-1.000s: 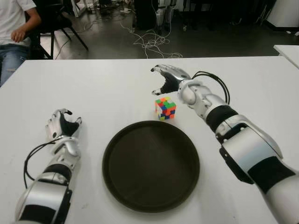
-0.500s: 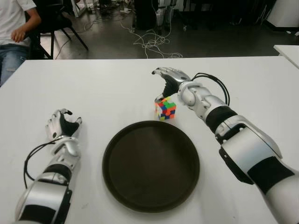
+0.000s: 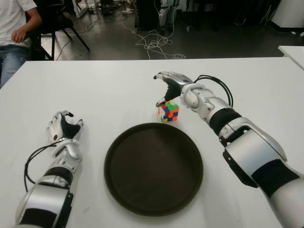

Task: Pick up the Rubik's Cube and put it in the plate

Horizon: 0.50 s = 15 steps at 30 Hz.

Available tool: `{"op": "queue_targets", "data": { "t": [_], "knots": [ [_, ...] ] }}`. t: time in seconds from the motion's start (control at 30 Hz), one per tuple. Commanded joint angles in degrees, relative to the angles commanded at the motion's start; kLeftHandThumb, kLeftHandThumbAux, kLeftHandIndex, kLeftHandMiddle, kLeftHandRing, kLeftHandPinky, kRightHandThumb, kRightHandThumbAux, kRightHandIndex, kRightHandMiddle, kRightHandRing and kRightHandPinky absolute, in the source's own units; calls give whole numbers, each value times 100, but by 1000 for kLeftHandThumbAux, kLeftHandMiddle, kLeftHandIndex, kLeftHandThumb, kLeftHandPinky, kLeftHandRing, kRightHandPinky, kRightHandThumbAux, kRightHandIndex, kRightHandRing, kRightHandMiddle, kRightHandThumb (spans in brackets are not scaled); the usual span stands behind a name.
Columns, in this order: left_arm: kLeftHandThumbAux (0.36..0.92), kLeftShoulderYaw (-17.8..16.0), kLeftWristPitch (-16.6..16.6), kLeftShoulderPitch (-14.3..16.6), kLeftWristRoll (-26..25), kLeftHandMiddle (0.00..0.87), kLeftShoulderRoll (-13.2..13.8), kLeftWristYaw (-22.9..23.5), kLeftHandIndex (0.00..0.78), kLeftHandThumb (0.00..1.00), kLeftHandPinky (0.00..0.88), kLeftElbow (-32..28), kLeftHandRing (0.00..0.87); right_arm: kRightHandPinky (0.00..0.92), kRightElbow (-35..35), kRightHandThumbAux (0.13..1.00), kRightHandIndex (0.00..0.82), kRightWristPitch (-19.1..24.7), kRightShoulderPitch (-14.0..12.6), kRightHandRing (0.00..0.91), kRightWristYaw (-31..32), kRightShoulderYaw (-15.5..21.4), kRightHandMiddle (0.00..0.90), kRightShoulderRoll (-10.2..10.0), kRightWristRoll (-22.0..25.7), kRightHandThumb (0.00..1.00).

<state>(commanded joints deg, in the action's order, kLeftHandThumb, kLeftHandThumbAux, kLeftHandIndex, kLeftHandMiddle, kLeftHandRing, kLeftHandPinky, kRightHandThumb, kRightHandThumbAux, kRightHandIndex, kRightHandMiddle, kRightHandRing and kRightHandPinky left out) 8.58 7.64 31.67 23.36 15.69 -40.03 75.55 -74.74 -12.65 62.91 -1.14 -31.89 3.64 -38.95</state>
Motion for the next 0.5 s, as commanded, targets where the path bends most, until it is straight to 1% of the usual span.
{"op": "queue_targets", "data": {
  "t": [0.23,0.33,0.5],
  "knots": [
    [714,11,38,-9,10,283,4,-1,406,696,316,-10,289,0,2,708,0,-19,-47,0,-68,-2,0,24,7,0],
    [715,10,46,-11,8,274,2,6,405,695,302,-17,284,0,19,704,0,-46,-74,0,-95,16,0,47,29,0],
    [715,14,56,-13,12,275,6,-3,406,695,302,-19,286,0,41,707,0,-77,-96,0,-64,51,0,65,72,0]
  ]
}}
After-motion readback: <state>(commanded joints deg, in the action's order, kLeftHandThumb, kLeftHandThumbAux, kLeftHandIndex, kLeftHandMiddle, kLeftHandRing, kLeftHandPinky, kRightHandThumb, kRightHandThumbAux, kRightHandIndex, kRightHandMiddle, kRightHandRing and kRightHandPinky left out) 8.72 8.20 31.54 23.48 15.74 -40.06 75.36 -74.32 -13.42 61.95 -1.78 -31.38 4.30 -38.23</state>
